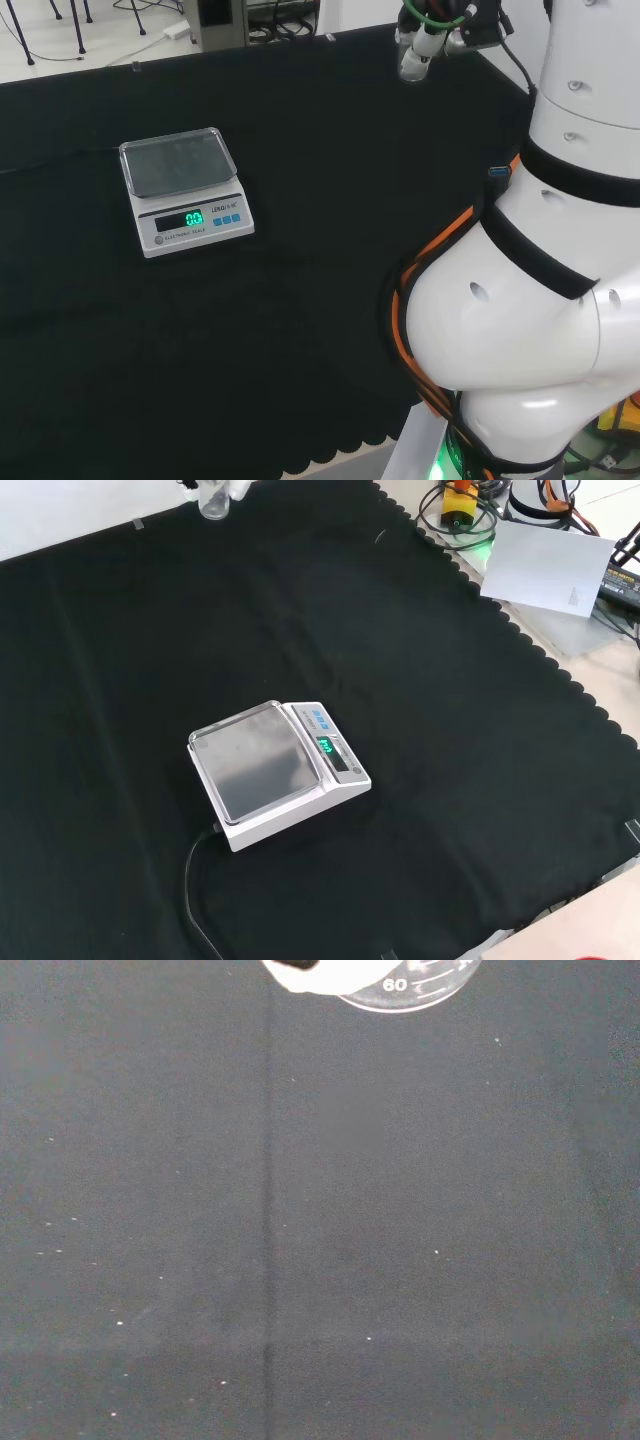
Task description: Put the beaker on the electronic balance.
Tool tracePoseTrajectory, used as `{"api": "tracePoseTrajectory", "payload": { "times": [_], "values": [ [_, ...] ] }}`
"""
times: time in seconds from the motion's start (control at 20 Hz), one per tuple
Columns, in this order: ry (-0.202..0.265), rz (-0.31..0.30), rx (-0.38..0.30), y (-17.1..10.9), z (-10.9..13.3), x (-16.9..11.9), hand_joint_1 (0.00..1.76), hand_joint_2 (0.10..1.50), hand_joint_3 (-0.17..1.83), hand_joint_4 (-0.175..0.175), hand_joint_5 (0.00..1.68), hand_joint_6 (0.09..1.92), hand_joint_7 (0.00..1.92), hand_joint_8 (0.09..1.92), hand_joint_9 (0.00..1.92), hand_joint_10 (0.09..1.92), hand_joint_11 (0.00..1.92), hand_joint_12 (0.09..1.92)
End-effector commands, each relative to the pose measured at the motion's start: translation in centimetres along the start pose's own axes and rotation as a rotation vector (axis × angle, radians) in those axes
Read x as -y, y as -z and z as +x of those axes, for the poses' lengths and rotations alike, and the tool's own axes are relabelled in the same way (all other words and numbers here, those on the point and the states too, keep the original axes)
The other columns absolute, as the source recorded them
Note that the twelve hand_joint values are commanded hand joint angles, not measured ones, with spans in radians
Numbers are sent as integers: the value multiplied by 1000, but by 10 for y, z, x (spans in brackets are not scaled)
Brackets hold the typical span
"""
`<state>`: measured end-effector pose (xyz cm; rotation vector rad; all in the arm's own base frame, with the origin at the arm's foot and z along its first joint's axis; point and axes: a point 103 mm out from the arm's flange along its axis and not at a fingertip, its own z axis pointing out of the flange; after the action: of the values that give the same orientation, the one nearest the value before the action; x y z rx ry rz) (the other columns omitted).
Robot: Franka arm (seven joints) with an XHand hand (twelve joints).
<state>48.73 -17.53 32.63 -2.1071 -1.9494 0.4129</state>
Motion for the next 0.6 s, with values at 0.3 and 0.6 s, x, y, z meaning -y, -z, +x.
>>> {"api": "tracePoseTrajectory", "payload": {
  "times": [0.3,0.6],
  "values": [
    [69,51,-17,23,16,7,1377,1113,-4,-175,917,1084,854,1096,1070,1058,1165,844],
    [95,85,37,35,34,1,1377,1112,-4,-175,920,1080,857,1093,1074,1051,1167,842]
  ]
}}
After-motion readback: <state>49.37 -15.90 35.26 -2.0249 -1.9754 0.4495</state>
